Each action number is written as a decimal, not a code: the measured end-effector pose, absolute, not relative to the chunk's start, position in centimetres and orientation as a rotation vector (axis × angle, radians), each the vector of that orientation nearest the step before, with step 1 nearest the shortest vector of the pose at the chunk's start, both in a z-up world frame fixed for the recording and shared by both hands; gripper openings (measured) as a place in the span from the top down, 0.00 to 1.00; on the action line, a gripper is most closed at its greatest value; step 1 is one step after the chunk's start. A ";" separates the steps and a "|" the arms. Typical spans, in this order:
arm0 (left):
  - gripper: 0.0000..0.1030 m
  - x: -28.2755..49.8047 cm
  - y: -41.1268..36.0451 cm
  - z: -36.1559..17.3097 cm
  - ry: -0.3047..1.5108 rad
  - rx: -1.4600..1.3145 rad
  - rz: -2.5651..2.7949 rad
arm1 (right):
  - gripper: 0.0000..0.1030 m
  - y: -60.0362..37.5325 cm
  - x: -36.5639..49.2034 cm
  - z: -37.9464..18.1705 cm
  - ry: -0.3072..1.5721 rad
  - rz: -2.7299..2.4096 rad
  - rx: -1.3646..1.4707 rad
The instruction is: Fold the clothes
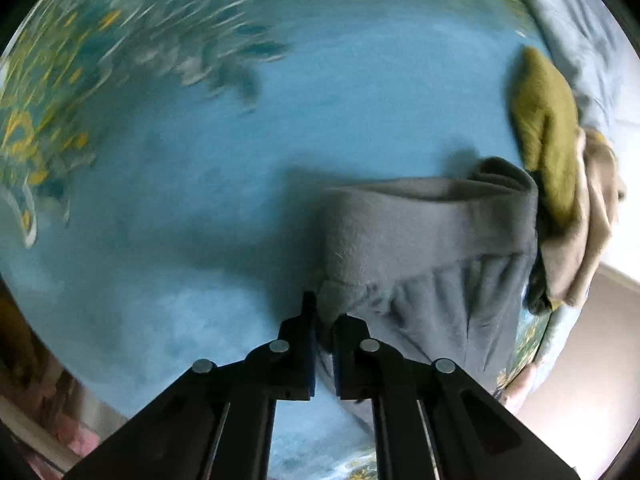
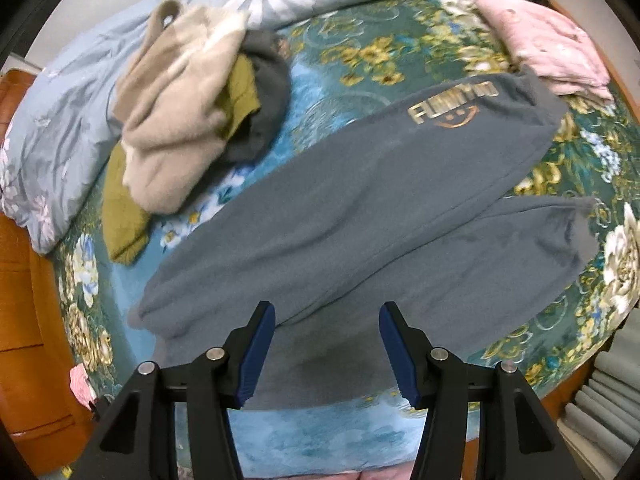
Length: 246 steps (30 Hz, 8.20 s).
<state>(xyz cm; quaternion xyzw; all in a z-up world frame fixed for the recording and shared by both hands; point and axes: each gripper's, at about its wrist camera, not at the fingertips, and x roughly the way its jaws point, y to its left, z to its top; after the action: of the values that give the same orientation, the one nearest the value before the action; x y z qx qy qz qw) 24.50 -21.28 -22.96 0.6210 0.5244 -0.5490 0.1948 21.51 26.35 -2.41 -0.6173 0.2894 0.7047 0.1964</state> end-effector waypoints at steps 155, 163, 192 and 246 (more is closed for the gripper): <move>0.86 26.5 -30.7 -18.9 1.599 1.188 -1.882 | 0.52 23.7 17.7 -6.7 0.806 2.069 -1.983; 0.83 26.9 -30.8 -20.1 1.611 1.296 -1.707 | 0.52 30.1 22.2 -8.3 1.009 1.948 -1.775; 0.84 8.6 -7.7 -23.3 1.554 1.721 -1.506 | 0.53 39.1 13.2 -17.2 1.388 1.777 -1.727; 0.88 15.3 -0.8 -17.2 1.540 1.766 -1.544 | 0.94 53.7 27.2 -13.5 1.623 1.926 -1.140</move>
<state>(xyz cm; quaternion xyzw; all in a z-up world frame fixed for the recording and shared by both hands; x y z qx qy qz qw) 15.26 -0.80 -17.25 0.6205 0.5410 -0.5425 0.1672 27.24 53.69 -13.47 -0.4051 0.5766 0.6843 0.1874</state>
